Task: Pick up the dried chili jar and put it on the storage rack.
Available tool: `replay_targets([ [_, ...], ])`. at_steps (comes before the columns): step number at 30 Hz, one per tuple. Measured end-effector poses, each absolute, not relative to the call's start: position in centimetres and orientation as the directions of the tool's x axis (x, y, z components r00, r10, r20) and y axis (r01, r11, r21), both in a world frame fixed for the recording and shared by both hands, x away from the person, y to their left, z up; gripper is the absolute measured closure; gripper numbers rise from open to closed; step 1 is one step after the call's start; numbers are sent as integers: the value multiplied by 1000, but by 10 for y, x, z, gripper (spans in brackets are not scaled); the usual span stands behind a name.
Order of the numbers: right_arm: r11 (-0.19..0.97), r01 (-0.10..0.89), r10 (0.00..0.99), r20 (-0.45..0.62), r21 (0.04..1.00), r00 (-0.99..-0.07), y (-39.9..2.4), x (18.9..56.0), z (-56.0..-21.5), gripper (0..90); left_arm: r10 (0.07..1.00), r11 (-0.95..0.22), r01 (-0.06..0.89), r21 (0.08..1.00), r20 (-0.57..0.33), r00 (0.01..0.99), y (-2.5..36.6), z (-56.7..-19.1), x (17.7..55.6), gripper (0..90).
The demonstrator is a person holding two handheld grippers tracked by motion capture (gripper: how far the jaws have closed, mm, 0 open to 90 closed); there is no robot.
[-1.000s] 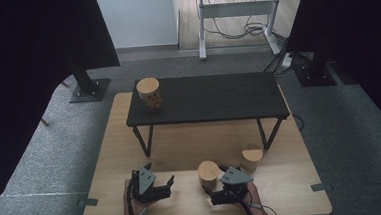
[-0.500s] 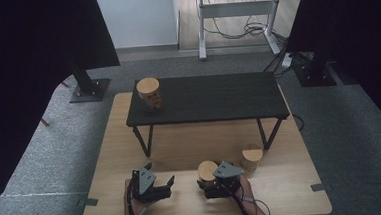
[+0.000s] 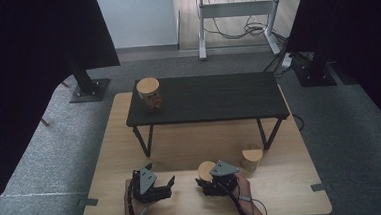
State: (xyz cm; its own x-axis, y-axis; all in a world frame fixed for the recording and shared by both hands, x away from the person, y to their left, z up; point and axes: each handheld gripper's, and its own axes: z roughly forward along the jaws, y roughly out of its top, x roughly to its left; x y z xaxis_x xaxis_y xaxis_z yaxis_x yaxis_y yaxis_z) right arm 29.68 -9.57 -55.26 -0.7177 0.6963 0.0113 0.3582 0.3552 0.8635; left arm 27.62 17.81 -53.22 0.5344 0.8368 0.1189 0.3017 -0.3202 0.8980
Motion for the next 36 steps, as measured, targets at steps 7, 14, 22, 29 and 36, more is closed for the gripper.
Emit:
replay_targets([
  [7, 346, 351, 695, 13, 870, -719, -99, 294, -549, 251, 838, -315, 300, 900, 115, 534, 179, -532, 276, 60],
  [14, 306, 335, 696, 31, 891, -717, -105, 290, -536, 251, 835, -321, 298, 899, 119, 537, 178, -532, 276, 60],
  [22, 315, 327, 697, 17, 891, -717, -108, 286, -531, 251, 834, -324, 299, 898, 122, 538, 177, -532, 276, 61],
  [29, 305, 320, 697, 19, 897, -717, -110, 284, -526, 251, 835, -325, 298, 897, 124, 537, 177, -532, 276, 61],
  [36, 295, 306, 695, 17, 905, -719, -114, 281, -517, 251, 834, -328, 300, 896, 126, 537, 177, -533, 277, 61],
])
